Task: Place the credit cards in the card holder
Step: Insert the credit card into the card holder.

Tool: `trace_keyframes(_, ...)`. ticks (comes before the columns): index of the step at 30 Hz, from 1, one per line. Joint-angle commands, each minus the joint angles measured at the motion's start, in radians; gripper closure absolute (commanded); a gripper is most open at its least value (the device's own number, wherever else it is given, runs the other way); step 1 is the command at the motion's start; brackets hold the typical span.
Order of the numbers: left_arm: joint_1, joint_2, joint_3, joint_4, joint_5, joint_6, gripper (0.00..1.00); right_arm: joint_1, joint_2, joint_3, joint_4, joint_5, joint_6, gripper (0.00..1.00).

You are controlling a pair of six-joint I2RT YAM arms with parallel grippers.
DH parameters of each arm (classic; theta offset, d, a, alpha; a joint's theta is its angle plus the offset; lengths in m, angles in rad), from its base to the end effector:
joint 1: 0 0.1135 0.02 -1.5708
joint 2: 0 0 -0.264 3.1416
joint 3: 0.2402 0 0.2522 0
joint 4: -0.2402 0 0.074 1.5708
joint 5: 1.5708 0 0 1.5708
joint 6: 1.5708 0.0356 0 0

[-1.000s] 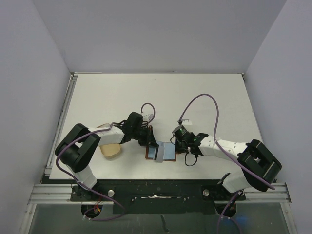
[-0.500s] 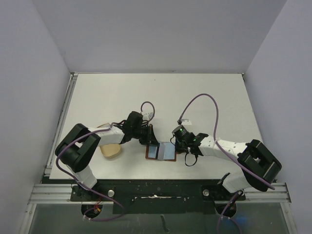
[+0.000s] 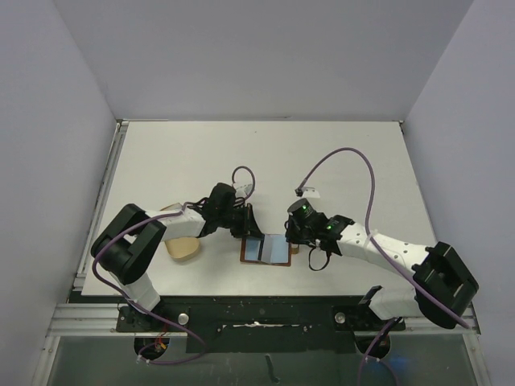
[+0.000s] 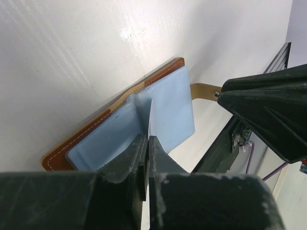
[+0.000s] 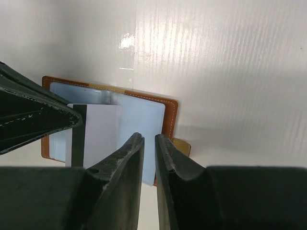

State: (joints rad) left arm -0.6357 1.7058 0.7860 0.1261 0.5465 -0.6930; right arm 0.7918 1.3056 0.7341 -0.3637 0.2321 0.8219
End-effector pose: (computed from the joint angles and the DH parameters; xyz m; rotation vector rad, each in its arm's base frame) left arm 0.2505 -0.2078 0.1422 0.2224 2.5919 -1.2226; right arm 0.1841 0.1748 0.1988 0.1341 2.5102 0.3941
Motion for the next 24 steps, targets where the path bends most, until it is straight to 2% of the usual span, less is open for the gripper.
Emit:
trace_keyframes(1,-0.001,0.003,0.01,0.08,-0.011,-0.01,1.0,0.006,0.014,0.034,0.04,-0.014,0.02,0.82)
trace_keyframes(12,-0.005,0.007,-0.053,0.162,-0.035,-0.054,1.0,0.009,0.14,0.004,0.08,-0.031,0.031,0.84)
trace_keyframes(24,-0.02,0.012,-0.092,0.217,-0.074,-0.076,1.0,0.031,0.14,-0.066,0.094,-0.021,0.074,0.85)
